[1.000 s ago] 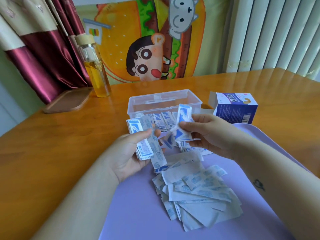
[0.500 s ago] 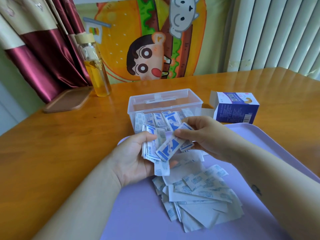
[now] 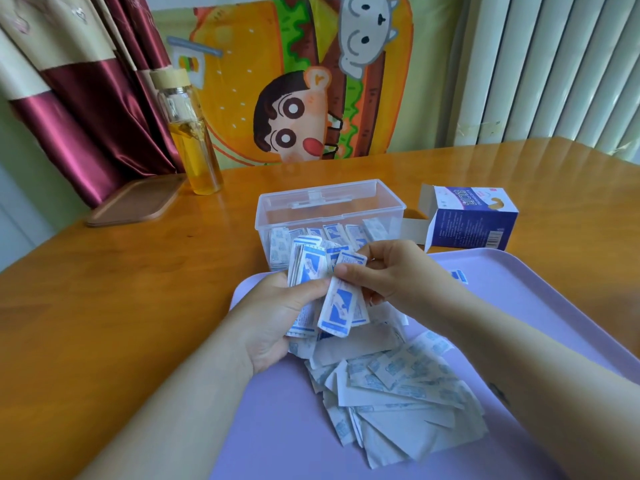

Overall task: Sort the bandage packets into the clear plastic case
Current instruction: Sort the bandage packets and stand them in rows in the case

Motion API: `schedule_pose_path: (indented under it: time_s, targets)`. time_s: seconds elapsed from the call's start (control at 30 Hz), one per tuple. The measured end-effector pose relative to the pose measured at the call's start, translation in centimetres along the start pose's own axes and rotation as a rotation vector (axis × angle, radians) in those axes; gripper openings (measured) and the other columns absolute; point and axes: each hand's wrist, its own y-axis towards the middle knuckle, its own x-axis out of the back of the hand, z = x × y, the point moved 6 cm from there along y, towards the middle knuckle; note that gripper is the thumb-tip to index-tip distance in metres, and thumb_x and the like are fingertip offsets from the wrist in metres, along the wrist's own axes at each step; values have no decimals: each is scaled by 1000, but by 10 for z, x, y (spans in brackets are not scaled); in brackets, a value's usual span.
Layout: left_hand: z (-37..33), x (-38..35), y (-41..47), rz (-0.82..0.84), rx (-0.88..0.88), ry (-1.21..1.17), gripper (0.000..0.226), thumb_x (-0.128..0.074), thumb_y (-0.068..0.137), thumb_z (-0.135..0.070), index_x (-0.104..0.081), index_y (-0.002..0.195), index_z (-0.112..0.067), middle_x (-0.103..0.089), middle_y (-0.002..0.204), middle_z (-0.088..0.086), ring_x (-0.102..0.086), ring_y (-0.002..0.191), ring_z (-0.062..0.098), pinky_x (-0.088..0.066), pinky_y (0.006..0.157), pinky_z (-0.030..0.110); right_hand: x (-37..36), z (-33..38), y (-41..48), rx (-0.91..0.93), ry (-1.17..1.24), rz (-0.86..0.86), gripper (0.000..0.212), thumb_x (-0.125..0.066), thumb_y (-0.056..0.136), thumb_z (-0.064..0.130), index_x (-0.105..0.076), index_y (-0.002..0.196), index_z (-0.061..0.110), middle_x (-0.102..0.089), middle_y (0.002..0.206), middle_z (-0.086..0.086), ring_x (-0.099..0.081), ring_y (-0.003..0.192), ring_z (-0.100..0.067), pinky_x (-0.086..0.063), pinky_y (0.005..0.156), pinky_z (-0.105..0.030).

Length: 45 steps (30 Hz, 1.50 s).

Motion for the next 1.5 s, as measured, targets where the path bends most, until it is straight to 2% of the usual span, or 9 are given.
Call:
schedule_pose_path:
  time_s: [0.1,0.2,0.37,0.5,0.6,0.77,1.0,1.3,1.5]
  targets:
    - [2,-5,-3,32,38,-35,21,-58,88,-12,-65,107,-6,-74,93,13,-72,77,22,-59,61,29,-2,-2,1,6,20,-40,37,-72,79,31,-61,82,-4,-67,70,-18,-53,49,-10,-43,52,-25]
    - [2,-5,-3,51,102,-235,25,-51,94,-17,-65,110,-5,-73,96,15,-72,75,23,-57,54,29,3,-5,4,-17,113,-104,26,-70,82,26,-57,75,4,-56,51,3,-44,38,-3,-35,44,-17]
    - [3,3,0,-1,188,-481,33,-35,97,-16,-56,119,-4,-67,113,20,-65,86,26,-58,64,35,9,-14,6,-169,380,-85,21,-60,90,27,-55,82,8,-55,53,1,-30,43,-9,-29,45,-19]
    - [5,8,2,-50,131,-351,25,-41,96,-3,-59,113,2,-70,103,22,-70,76,27,-59,56,33,-1,-20,4,-270,495,61,16,-56,93,27,-56,88,12,-61,59,2,-34,39,-4,-29,49,-17]
    - [6,11,4,-39,90,-171,28,-50,92,-5,-62,117,-2,-68,109,21,-68,88,29,-60,67,38,-6,-21,3,-285,476,119,14,-57,92,26,-57,93,12,-59,54,5,-37,38,-3,-32,56,-19]
    - [5,8,2,-23,57,-52,23,-57,87,-4,-65,108,-6,-73,92,15,-72,72,23,-59,58,33,-10,-16,0,-240,433,111,27,-67,83,9,-60,108,0,-63,71,-5,-46,43,-4,-40,46,-14]
    - [3,10,3,-33,41,-66,22,-55,90,-10,-66,108,-4,-71,98,20,-71,81,29,-58,67,39,-13,-17,1,-244,372,127,5,-66,85,9,-68,90,9,-68,73,-3,-45,46,-5,-41,46,-14]
    - [4,13,3,-77,6,-27,20,-53,91,-3,-65,106,-7,-72,98,18,-71,77,25,-59,59,33,-10,-17,-1,-244,389,92,8,-68,83,10,-66,90,8,-68,77,-6,-47,48,-7,-43,46,-14]
    - [3,14,4,-104,-7,-41,19,-55,90,-4,-65,105,-6,-72,97,18,-71,81,28,-59,67,39,-14,-14,-1,-202,314,125,5,-65,86,11,-67,90,8,-66,78,-8,-48,46,-7,-40,48,-18]
